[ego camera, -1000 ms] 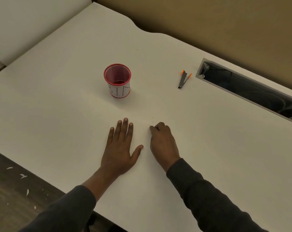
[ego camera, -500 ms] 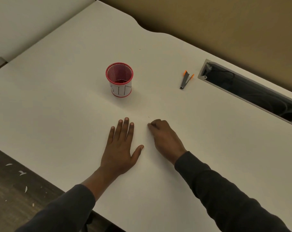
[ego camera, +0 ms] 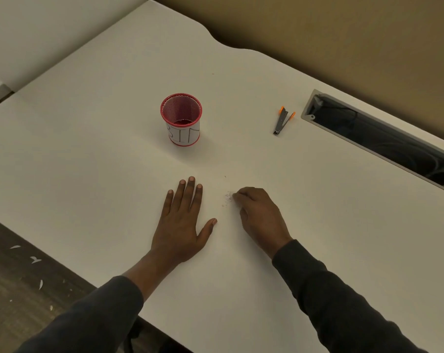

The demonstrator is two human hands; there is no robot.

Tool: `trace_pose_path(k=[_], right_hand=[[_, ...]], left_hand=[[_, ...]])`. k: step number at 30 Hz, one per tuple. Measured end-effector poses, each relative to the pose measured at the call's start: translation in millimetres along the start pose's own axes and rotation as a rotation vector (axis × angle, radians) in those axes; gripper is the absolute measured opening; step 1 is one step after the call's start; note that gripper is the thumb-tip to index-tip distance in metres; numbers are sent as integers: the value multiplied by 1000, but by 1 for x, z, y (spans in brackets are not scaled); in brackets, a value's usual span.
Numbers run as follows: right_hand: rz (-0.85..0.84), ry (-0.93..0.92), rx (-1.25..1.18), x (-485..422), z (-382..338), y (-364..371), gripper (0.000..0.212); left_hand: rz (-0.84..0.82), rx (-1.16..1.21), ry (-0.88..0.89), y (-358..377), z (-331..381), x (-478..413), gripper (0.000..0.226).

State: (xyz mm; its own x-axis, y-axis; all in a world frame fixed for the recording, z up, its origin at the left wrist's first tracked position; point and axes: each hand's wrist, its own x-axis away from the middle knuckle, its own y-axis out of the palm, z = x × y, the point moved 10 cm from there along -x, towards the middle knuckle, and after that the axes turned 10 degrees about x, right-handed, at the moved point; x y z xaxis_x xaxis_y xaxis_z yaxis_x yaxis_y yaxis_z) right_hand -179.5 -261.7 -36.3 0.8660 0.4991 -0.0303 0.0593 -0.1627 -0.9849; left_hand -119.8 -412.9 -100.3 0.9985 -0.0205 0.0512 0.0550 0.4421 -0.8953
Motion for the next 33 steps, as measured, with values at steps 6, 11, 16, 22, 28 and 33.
trace_pose_path(k=[6, 11, 16, 22, 28, 33], right_hand=[[-81, 59, -22, -16, -3, 2, 43], [-191, -76, 122, -12, -33, 16, 50], [-142, -137, 205, -12, -37, 17, 38], [-61, -182, 243, -16, -38, 12, 20], [1, -235, 236, -15, -38, 11, 25], [-8, -113, 24, -17, -16, 8, 20]], left_hand=[[4, -10, -1, 0, 0, 0, 85], [21, -6, 7, -1, 0, 0, 85], [28, -13, 9, -2, 1, 0, 85], [29, -22, 8, -1, 0, 0, 84], [31, -5, 7, -2, 1, 0, 84], [25, 8, 4, -3, 1, 0, 84]])
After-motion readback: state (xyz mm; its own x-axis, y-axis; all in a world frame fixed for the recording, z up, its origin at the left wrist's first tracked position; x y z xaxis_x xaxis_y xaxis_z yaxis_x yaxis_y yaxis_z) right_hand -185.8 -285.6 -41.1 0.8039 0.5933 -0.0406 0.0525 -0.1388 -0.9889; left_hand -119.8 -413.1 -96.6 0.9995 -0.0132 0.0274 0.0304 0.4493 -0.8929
